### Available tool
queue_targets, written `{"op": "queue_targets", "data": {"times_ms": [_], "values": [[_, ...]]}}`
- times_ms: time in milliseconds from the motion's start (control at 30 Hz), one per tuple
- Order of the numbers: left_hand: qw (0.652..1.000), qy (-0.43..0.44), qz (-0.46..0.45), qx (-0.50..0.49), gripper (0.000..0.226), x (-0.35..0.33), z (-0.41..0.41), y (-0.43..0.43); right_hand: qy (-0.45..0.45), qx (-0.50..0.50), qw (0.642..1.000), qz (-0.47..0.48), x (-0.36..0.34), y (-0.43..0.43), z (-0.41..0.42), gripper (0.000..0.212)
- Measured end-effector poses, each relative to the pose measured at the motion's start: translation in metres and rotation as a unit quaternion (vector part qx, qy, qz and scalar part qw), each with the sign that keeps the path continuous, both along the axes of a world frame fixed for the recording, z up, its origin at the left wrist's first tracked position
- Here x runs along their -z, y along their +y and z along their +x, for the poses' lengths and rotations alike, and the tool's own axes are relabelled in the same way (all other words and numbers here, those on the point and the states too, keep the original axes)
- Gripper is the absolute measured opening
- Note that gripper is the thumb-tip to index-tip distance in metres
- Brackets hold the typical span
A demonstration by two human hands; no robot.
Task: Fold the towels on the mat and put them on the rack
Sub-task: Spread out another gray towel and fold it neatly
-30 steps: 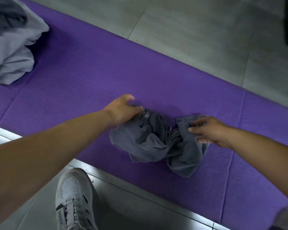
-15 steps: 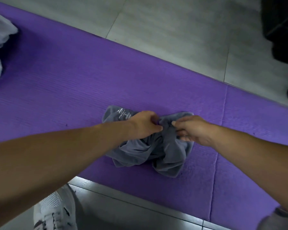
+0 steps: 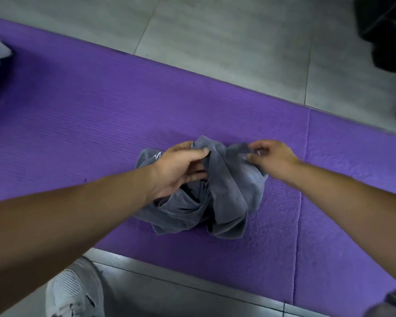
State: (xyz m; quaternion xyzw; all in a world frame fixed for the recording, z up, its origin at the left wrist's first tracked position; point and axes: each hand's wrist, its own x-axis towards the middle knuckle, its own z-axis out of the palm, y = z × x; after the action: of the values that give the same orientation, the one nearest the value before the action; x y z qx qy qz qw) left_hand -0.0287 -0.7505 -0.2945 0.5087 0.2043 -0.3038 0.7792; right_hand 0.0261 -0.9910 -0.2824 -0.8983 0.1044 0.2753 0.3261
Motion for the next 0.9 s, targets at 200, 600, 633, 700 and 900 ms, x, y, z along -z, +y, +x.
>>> {"op": "queue_targets", "data": {"times_ms": [200, 600, 633, 700, 900], "values": [[0.998, 0.065, -0.004, -0.013, 0.033, -0.004, -0.014, 0.018, 0.069, 0.066, 0.995, 0.011, 0.027, -0.005, 0.019, 0.068], [0.989, 0.068, 0.021, -0.132, 0.012, -0.005, -0.022, 0.02, 0.077, 0.048, 0.995, -0.033, 0.043, 0.003, 0.033, 0.038], [0.989, 0.062, 0.006, -0.137, 0.011, -0.007, -0.022, 0.021, 0.089, 0.048, 0.995, -0.022, 0.041, 0.004, 0.033, 0.035], [0.988, 0.052, -0.021, -0.141, 0.016, -0.009, -0.021, 0.027, 0.107, 0.056, 0.992, 0.034, 0.036, 0.009, 0.033, 0.029], [0.973, 0.064, 0.002, -0.221, 0.022, -0.016, -0.013, 0.073, 0.028, 0.195, 0.935, 0.294, -0.017, 0.046, 0.053, 0.012]]}}
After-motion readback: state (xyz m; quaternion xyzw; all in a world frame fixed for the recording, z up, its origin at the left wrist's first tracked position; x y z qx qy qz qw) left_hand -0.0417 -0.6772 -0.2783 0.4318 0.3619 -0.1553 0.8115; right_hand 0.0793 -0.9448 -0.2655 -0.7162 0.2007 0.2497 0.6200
